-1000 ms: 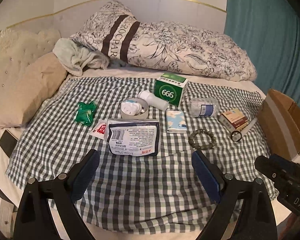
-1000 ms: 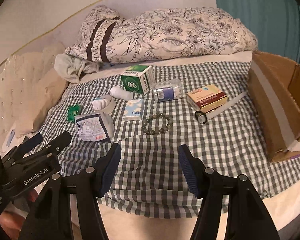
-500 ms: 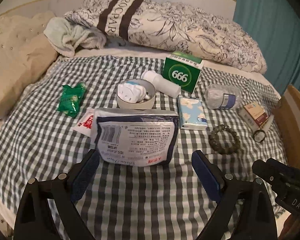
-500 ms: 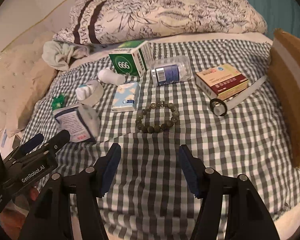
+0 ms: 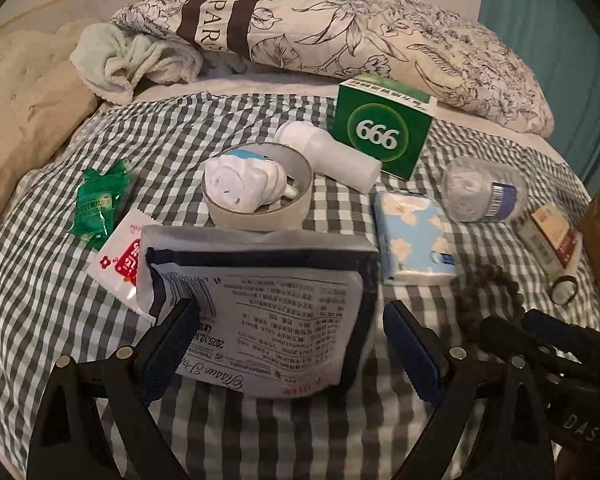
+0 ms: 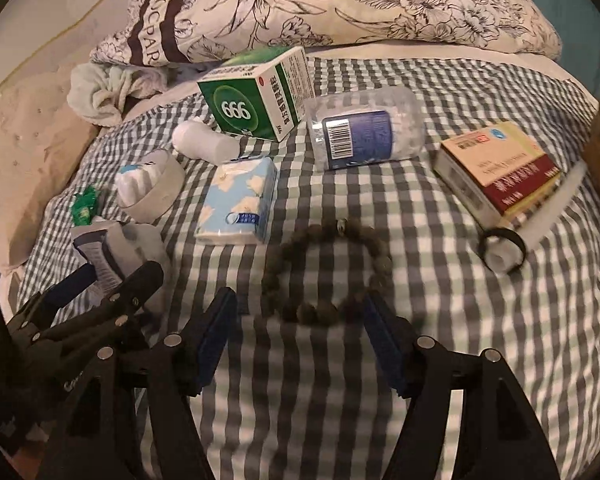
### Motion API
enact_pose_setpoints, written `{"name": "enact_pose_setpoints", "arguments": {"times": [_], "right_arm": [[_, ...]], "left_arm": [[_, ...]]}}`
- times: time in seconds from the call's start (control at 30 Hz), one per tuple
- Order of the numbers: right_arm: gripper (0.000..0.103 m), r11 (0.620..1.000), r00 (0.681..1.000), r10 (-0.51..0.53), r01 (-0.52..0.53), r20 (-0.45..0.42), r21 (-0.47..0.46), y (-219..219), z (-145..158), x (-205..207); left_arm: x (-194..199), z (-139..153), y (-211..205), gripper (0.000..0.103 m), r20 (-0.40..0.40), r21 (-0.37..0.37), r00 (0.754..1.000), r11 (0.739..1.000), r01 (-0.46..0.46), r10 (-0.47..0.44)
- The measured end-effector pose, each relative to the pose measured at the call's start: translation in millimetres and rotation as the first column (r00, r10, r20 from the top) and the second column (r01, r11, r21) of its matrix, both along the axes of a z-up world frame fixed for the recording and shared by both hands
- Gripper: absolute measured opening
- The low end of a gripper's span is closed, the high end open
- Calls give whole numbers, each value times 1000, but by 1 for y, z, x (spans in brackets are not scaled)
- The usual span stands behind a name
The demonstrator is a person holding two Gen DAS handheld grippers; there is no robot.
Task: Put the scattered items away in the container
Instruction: 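Grasp the white printed snack bag with the left tool while the right grasps the bead bracelet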
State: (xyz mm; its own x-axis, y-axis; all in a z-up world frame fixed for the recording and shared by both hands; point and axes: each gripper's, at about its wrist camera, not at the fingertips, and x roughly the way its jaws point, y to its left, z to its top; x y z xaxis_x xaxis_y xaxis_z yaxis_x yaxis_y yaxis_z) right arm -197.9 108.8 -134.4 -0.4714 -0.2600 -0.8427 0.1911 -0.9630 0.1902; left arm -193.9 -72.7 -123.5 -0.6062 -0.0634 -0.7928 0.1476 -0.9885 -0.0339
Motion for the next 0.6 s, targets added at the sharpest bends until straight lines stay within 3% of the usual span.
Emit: {"name": "enact_pose_setpoints", "arguments": {"times": [0.33,0.37,0.47,0.57,0.6], "right_arm": [[80,988,999,-22,27,-32,155,-11,-17,-22],[81,986,999,-36,35,2,164,-10,-23,-25],[81,994,998,-58,55,23,95,1,-27,-27],[81,994,998,-46,42,31,105,-1,-25,-28],[81,992,999,-35,32,24,122,-3,-25,-28]], "left_arm": [[-4,-5,-9,93,-42,-2,998,999,-48,48],[-3,-3,-10,92,-49,6,997,999,-52,52],[1,0,-13,83,-51,24,998,999,-47,48],[5,3,-10,67,-52,12,998,999,-34,35],[6,4,-8,57,-53,9,998,1000,-27,27]]}}
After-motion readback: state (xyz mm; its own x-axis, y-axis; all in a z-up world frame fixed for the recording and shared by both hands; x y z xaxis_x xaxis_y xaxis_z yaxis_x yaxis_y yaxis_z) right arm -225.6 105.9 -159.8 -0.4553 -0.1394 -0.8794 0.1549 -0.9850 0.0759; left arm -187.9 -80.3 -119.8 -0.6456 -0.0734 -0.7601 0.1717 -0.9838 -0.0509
